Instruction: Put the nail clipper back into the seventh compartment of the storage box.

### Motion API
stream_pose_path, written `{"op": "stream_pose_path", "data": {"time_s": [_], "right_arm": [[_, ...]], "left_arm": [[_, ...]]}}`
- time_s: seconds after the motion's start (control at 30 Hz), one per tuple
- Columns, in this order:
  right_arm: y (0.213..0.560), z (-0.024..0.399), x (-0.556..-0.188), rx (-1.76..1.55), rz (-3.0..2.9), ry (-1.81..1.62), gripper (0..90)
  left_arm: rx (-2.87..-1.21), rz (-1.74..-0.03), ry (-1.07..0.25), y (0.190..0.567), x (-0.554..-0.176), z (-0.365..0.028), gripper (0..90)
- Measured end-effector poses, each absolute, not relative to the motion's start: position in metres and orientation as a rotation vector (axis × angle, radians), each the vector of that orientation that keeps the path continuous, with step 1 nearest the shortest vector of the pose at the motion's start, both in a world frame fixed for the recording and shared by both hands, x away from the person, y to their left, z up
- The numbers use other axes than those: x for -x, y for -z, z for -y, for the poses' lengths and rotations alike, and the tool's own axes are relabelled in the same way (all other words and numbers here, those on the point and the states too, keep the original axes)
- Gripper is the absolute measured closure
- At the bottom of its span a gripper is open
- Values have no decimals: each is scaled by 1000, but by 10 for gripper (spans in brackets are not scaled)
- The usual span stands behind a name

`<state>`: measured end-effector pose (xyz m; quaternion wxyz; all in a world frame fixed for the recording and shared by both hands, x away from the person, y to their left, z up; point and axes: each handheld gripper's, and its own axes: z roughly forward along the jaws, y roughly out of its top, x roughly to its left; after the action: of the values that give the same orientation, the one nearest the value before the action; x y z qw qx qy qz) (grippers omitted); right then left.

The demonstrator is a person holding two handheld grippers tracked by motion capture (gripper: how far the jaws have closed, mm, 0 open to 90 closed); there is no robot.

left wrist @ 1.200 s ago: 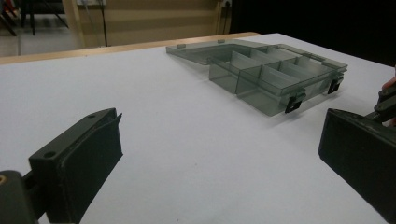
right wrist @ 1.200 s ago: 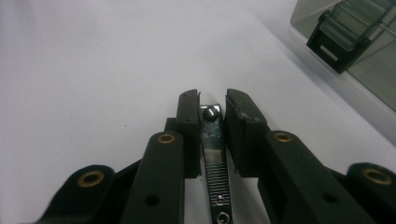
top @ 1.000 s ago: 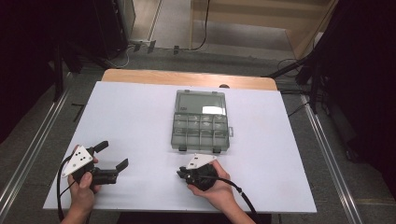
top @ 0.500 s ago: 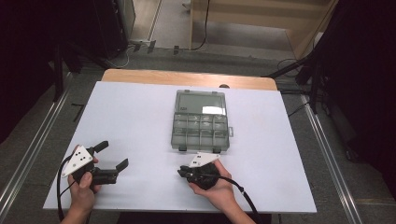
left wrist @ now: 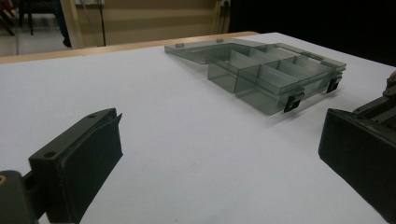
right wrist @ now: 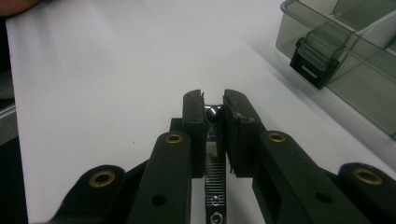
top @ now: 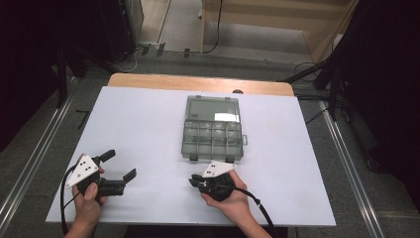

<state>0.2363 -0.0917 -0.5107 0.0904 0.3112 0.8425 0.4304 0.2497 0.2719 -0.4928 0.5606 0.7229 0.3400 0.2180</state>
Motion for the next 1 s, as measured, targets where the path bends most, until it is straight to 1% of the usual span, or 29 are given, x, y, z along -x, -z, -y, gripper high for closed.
{"op": "stream_pose_path", "data": {"time_s": [1.0], "right_arm": [[493,110,-239,-963,-2401,-1355,815]], "left_arm": [[-1711,-797,-515,493,-250,-272,0]]}}
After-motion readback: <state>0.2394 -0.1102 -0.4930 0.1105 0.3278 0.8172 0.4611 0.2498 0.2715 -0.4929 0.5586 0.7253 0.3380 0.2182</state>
